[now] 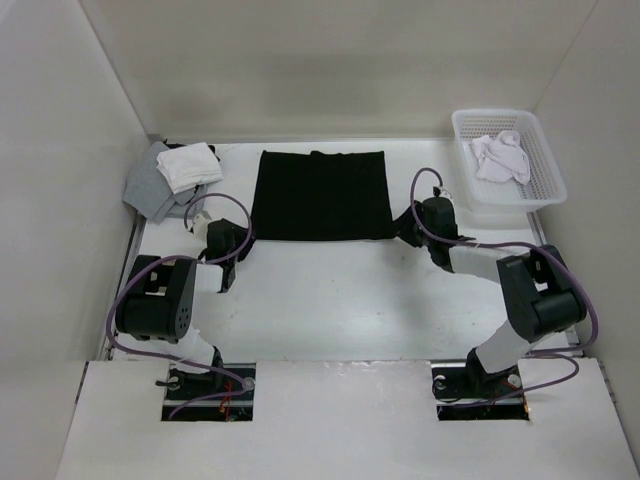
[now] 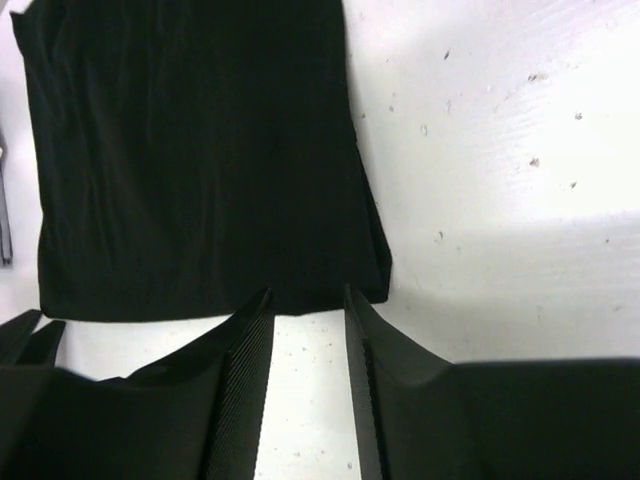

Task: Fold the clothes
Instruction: Fold the tank top

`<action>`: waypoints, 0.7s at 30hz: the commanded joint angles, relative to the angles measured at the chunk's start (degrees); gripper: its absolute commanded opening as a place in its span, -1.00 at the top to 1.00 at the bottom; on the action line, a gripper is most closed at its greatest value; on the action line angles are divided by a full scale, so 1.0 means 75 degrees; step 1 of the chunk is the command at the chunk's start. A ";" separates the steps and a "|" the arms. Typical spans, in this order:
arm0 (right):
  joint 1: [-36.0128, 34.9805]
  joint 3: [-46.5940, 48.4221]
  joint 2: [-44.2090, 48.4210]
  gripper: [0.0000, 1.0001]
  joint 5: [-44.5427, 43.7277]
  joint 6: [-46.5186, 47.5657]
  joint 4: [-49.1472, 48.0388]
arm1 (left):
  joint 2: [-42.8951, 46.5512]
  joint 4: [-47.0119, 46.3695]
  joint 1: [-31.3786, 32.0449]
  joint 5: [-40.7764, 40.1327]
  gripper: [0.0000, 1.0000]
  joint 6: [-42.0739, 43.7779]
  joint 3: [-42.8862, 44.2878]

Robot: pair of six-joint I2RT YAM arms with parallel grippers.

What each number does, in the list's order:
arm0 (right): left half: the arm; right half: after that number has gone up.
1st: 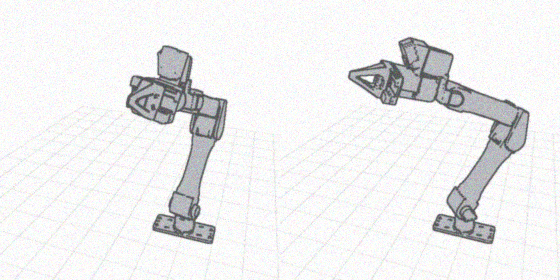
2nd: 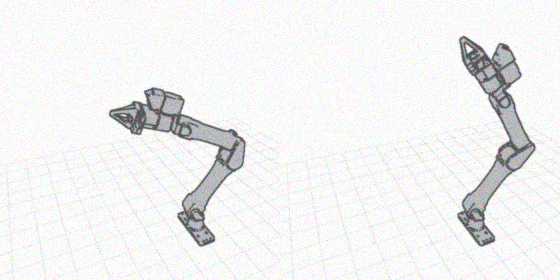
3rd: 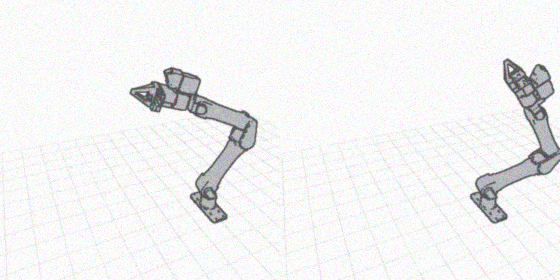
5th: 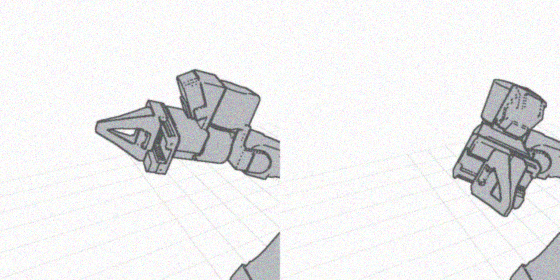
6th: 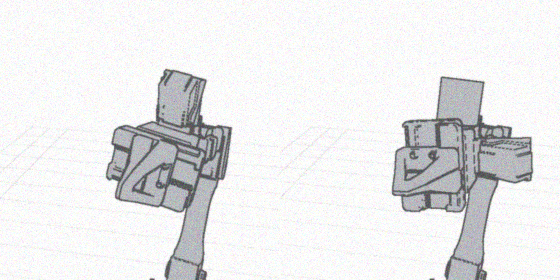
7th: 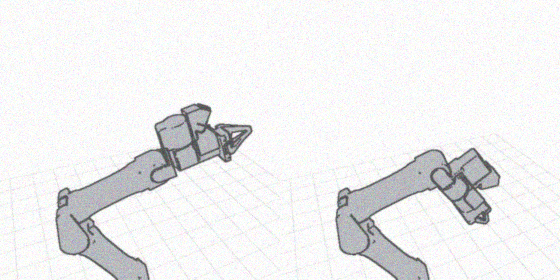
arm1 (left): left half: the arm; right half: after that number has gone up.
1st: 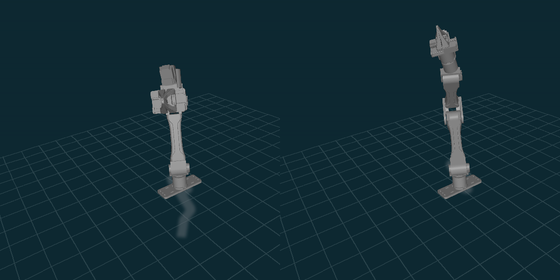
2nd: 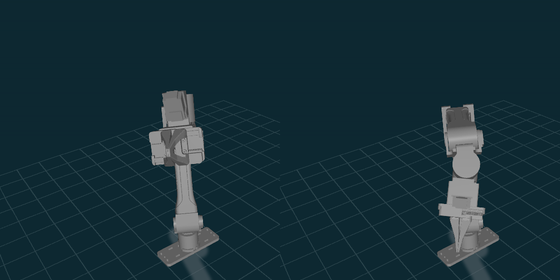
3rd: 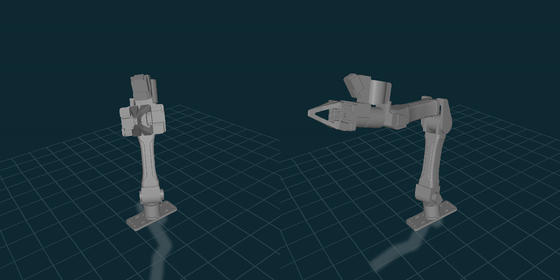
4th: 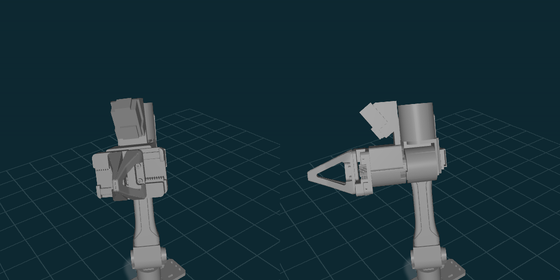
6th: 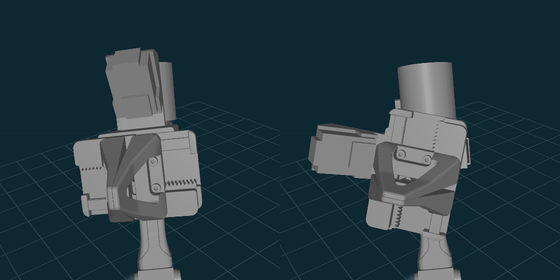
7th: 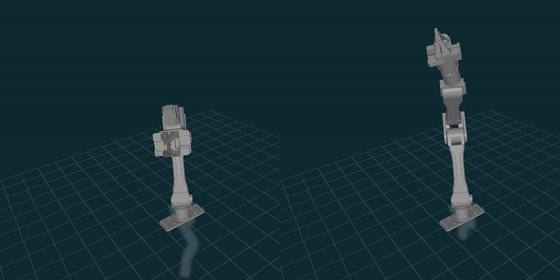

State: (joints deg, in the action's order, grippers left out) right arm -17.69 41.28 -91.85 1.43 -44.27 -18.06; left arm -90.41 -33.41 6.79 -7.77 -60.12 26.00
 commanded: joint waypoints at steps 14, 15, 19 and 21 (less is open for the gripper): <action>0.0232 0.0344 -0.1240 0.30 0.0243 -0.1104 -0.0462 | -0.0707 -0.0409 -0.0020 0.0087 0.86 -0.0457 0.0530; 0.0232 0.0344 -0.1311 0.41 0.0243 -0.1163 -0.0520 | -0.0730 -0.0420 -0.0032 0.0064 0.88 -0.0457 0.0541; 0.0232 0.0262 -0.1195 0.89 0.0149 -0.1304 -0.0895 | -0.0754 -0.0619 -0.0055 0.0052 0.96 -0.0504 0.0471; 0.0232 0.0227 -0.0950 0.98 0.0126 -0.1246 -0.0931 | -0.0556 -0.0725 -0.0055 0.0040 1.00 -0.0539 0.0401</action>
State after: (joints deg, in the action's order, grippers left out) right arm -15.81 42.65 -100.95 2.81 -52.86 -21.21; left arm -95.70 -35.55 6.76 -6.33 -63.48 28.47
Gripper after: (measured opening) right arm 0.026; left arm 0.017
